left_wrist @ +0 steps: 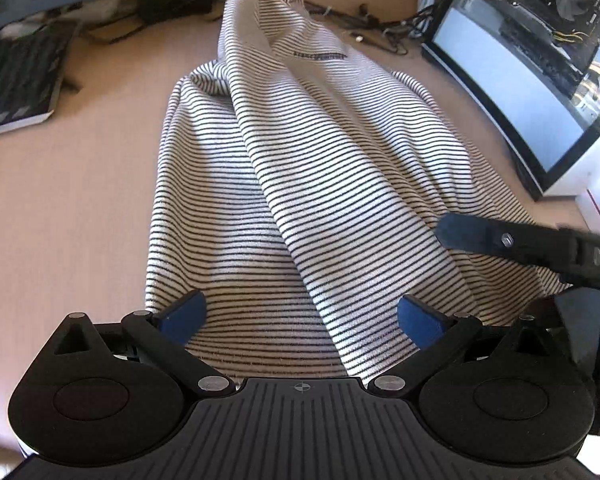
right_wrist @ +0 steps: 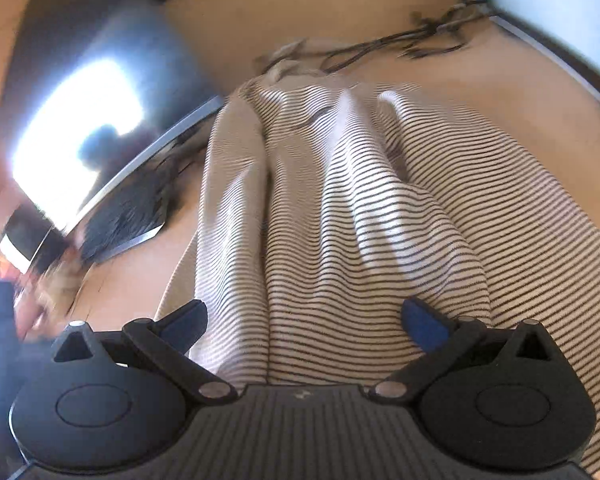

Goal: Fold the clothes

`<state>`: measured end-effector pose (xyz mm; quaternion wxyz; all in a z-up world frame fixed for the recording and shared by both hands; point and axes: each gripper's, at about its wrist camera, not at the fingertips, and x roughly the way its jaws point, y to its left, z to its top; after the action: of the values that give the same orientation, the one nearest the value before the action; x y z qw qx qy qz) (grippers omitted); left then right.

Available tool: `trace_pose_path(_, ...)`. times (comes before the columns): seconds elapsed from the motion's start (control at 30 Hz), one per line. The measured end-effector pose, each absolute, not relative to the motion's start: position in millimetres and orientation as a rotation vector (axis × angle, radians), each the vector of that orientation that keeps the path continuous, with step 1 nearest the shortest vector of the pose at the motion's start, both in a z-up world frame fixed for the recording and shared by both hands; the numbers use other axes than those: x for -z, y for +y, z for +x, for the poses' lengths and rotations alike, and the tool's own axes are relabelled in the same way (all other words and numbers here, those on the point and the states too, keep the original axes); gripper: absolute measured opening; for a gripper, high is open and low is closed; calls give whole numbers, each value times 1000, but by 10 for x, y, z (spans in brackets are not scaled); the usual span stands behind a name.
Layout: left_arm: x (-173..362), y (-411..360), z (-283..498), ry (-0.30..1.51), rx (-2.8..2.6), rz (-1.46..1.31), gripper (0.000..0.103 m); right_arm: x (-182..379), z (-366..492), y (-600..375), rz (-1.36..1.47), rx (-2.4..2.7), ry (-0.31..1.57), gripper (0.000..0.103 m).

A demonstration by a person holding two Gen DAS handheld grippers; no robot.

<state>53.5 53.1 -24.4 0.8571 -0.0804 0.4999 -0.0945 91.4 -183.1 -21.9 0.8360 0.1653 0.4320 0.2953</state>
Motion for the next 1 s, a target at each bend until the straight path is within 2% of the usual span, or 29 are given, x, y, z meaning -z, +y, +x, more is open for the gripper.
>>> trace_pose_path(0.1,121,563,424,1029,198,-215,103,184,817,-1857,307,-661,895,103)
trace_pose_path(0.23,-117,496,499,900,247,-209,103,40,676,-1982,294,-595,840,102)
trace_pose_path(0.3,-129,490,618,875,276,-230,103,-124,513,-2113,256,-494,749,97)
trace_pose_path(0.4,-27,486,847,885,323,-267,103,-241,294,-2248,160,-285,655,72)
trace_pose_path(0.47,40,509,908,902,362,-264,103,-235,273,-2319,156,-196,674,44)
trace_pose_path(0.5,51,521,921,908,366,-257,103,-219,302,-2331,166,-174,694,42)
trace_pose_path(0.7,185,964,913,968,337,-394,102,-282,391,-1924,194,-166,694,43)
trace_pose_path(0.73,236,1002,963,991,335,-414,94,-258,414,-1848,200,-164,699,44)
trace_pose_path(0.77,285,1040,1016,1017,333,-430,73,-230,432,-1765,209,-155,706,44)
trace_pose_path(0.8,310,1066,1053,1030,341,-444,70,-205,444,-1687,217,-146,713,44)
trace_pose_path(0.9,316,1098,1097,1056,372,-468,72,-106,535,-1411,203,-135,722,44)
trace_pose_path(0.97,279,1084,1087,1063,375,-461,66,-128,536,-1294,146,-162,718,44)
trace_pose_path(1.0,216,1030,1054,1038,366,-412,66,-143,549,-1262,116,-180,710,44)
